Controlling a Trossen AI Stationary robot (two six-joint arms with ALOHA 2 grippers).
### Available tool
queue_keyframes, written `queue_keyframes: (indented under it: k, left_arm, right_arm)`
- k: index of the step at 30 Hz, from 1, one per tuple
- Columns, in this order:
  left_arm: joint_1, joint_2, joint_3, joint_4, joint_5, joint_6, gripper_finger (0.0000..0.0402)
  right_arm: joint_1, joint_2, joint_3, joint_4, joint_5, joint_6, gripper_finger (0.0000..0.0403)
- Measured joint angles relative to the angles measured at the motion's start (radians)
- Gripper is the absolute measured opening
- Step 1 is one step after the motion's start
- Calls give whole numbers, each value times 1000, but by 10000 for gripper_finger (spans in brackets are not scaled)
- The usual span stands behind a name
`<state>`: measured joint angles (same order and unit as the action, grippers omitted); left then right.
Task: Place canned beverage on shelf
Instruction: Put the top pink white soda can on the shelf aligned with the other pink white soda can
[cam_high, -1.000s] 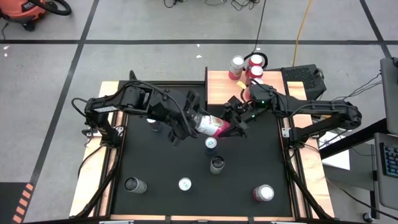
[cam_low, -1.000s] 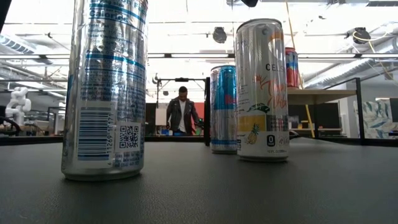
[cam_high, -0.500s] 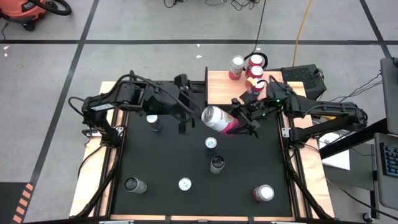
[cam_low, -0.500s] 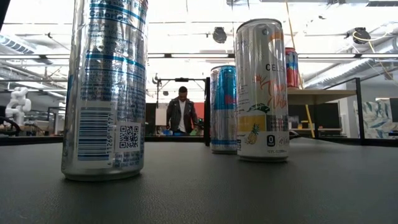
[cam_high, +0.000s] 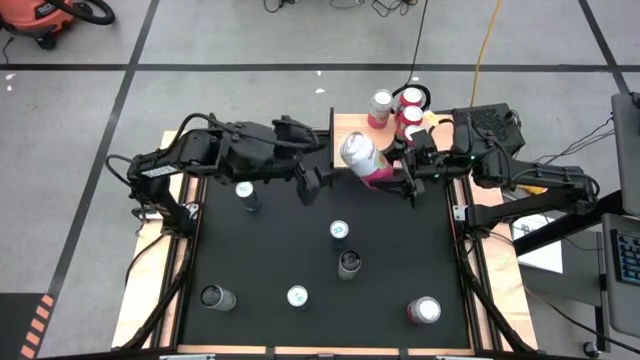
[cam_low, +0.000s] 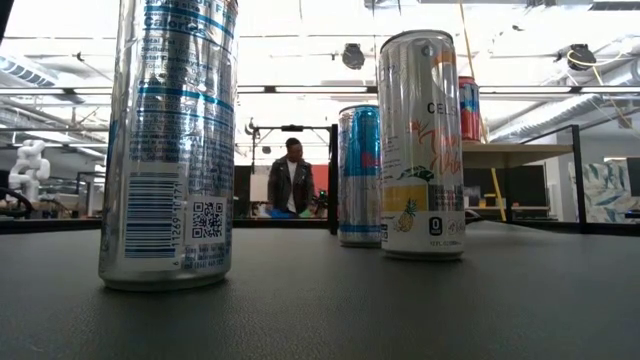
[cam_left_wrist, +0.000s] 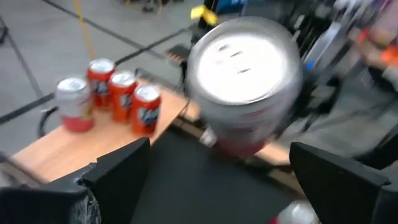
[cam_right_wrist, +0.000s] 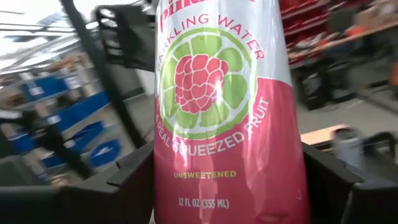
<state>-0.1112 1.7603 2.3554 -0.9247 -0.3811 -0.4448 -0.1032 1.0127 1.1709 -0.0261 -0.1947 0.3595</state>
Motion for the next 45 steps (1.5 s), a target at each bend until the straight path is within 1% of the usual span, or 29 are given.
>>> queue_keyframes:
  k: [4, 8, 13, 17, 21, 26, 28, 31, 36, 38, 40, 43, 45]
  left_arm:
    - [0, 0, 0, 111, -29, -66, 389]
    - [2, 5, 0, 174, -114, -115, 389]
    - [27, 6, 0, 241, -123, -88, 389]
    - [65, 6, 0, 309, -85, -43, 389]
    - [109, 12, 0, 373, -60, -13, 389]
    - [162, 25, -2, 376, -53, -12, 395]
    - [174, 36, 1, 414, -17, -19, 398]
    - [185, 46, 0, 429, 57, -20, 399]
    - [183, 72, -2, 425, 80, -11, 400]
    - [187, 78, 0, 421, 91, -12, 400]
    - [195, 89, 0, 415, 133, -30, 400]
    - [208, 110, -1, 419, 168, -70, 400]
    - [211, 119, -2, 420, 173, -66, 400]
  right_arm:
    - [0, -13, 0, 15, 100, -44, 279]
    - [0, -18, 0, 64, 191, -106, 279]
    - [0, -20, 1, 112, 297, -186, 279]
    - [0, -20, 1, 119, 348, -231, 279]
    - [0, -16, 1, 119, 369, -271, 279]
    - [0, -16, 1, 119, 414, -282, 279]
    - [0, -16, 1, 118, 435, -300, 279]
    - [0, -16, 1, 114, 470, -327, 279]
    - [0, -16, 1, 112, 532, -363, 279]
    - [0, -16, 1, 113, 540, -383, 279]
    - [0, -15, 1, 112, 540, -395, 279]
    - [0, -11, 1, 112, 539, -399, 279]
    - [0, -6, 1, 112, 538, -399, 279]
